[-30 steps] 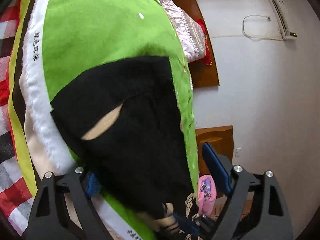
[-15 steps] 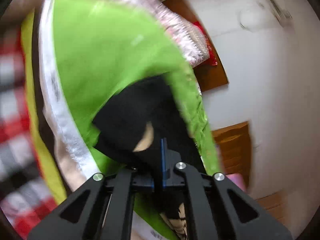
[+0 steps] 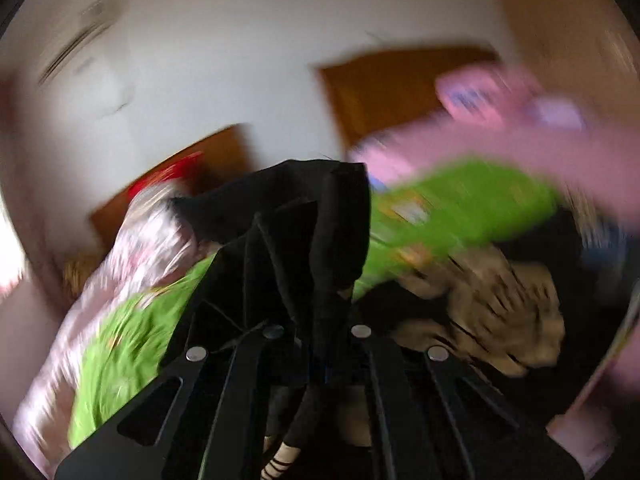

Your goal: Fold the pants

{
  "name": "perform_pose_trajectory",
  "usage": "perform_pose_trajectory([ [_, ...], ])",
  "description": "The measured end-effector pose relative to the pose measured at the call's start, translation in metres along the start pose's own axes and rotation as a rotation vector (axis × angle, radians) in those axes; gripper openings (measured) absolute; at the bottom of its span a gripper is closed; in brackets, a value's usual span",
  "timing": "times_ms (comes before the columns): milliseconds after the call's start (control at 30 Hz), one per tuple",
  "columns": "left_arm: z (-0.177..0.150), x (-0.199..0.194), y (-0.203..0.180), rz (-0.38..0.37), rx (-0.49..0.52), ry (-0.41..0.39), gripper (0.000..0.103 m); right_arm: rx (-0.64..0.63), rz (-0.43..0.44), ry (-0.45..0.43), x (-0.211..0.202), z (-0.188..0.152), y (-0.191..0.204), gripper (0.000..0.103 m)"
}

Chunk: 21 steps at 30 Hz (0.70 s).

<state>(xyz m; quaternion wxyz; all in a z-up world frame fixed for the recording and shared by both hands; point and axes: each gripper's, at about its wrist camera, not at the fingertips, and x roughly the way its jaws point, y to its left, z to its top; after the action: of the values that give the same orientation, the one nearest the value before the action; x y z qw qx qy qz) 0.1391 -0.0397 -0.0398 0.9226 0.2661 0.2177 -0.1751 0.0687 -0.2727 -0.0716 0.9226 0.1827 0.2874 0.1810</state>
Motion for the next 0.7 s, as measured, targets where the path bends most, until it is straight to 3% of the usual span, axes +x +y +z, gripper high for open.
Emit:
perform_pose_trajectory([
  [133, -0.043, 0.052, -0.123, -0.061, 0.388, 0.194, 0.008, 0.044, -0.074, -0.027, -0.037, -0.012, -0.028, 0.086],
  [167, -0.051, 0.051, -0.133, -0.008, 0.428, 0.154, 0.004, 0.053, -0.086, -0.023, -0.041, -0.015, -0.035, 0.086],
  [200, -0.049, 0.049, -0.133, -0.006, 0.416, 0.155, 0.006, 0.064, -0.100, -0.016, -0.044, -0.018, -0.041, 0.086],
  [233, -0.046, 0.047, -0.125, -0.038, 0.373, 0.162, 0.011, 0.074, -0.105, -0.011, -0.045, -0.019, -0.046, 0.086],
  [267, -0.045, 0.044, -0.115, -0.070, 0.336, 0.161, 0.032, 0.084, -0.101, -0.007, -0.042, -0.022, -0.048, 0.086],
  [300, -0.041, 0.037, -0.100, -0.097, 0.287, 0.138, 0.068, 0.100, -0.089, 0.000, -0.038, -0.024, -0.050, 0.086],
  [333, -0.040, 0.027, -0.087, -0.112, 0.250, 0.106, 0.080, 0.111, -0.080, 0.004, -0.034, -0.025, -0.051, 0.086],
  [367, -0.039, 0.017, -0.076, -0.144, 0.215, 0.077, 0.083, 0.126, -0.061, 0.011, -0.027, -0.026, -0.051, 0.086],
  [433, -0.039, -0.020, -0.032, -0.305, 0.043, -0.016, 0.086, 0.140, -0.014, 0.023, -0.019, -0.027, -0.048, 0.086],
  [500, -0.051, -0.047, 0.010, -0.378, -0.124, -0.093, 0.097, 0.148, 0.023, 0.044, -0.003, -0.029, -0.043, 0.086],
  [567, -0.063, -0.056, 0.051, -0.386, -0.312, -0.113, 0.100, 0.168, 0.049, 0.082, 0.016, -0.030, -0.036, 0.086],
  [633, -0.098, -0.053, 0.093, -0.337, -0.513, -0.064, 0.100, 0.212, 0.094, 0.124, 0.034, -0.031, -0.032, 0.086],
  [700, -0.126, -0.039, 0.120, -0.263, -0.614, 0.014, 0.099, 0.259, 0.124, 0.169, 0.055, -0.028, -0.027, 0.086],
])
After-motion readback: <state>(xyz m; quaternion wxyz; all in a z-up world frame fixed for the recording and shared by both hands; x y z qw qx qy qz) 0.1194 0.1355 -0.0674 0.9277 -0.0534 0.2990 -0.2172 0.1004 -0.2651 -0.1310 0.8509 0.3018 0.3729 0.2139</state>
